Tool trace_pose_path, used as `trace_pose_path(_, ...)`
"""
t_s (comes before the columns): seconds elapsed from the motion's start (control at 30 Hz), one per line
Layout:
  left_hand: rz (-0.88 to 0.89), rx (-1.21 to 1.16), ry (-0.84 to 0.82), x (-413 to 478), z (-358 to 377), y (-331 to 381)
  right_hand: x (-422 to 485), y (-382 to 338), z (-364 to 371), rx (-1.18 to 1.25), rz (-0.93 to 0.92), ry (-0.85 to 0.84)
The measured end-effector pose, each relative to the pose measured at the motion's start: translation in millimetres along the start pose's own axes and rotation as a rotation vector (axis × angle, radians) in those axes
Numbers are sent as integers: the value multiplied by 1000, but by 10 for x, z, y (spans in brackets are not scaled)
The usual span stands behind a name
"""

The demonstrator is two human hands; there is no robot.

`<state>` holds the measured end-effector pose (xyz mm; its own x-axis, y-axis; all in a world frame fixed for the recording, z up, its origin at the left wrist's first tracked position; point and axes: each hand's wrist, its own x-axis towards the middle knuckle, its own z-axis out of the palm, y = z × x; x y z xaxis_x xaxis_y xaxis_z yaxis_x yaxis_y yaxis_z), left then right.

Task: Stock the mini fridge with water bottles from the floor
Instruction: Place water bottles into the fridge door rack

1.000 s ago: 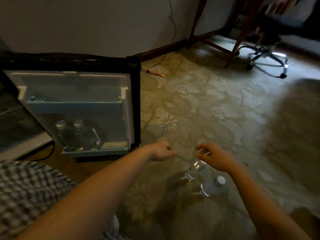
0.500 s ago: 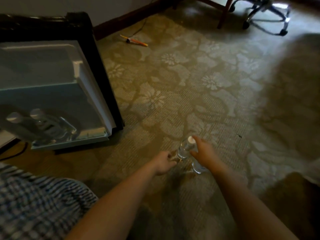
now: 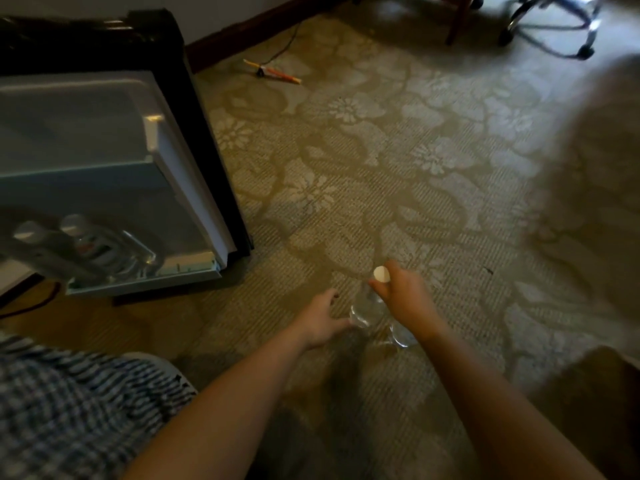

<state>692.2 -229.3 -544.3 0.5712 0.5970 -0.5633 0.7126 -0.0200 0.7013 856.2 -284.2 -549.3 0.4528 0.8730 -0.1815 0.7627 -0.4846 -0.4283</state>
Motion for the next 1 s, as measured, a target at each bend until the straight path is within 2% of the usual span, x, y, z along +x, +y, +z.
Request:
trace_pose_path(0.13,134,-64,138,-147,-134,71,-124,-306,-286,17,-121,103)
trace_pose_path(0.27,270,-101,236,-327,-343,139,-179,-789,-625,-27,-254,133)
trace_pose_path(0.4,334,-183,352,-540,-652,289,-217,-1313,-931,-45,-362,158)
trace_pose_path(0.53,386,-226,399,-782,-1048,406,-224,-1709,-1087,-1,-425,216)
trace_pose_path(0.73,457,-188,435,-1231,-1721,440,-282,-2336,-1274,194,-550,218)
trace_pose_path(1.0,429,-28,495,-1690,-2630,198,-333,-3150,-1188,633,-693,27)
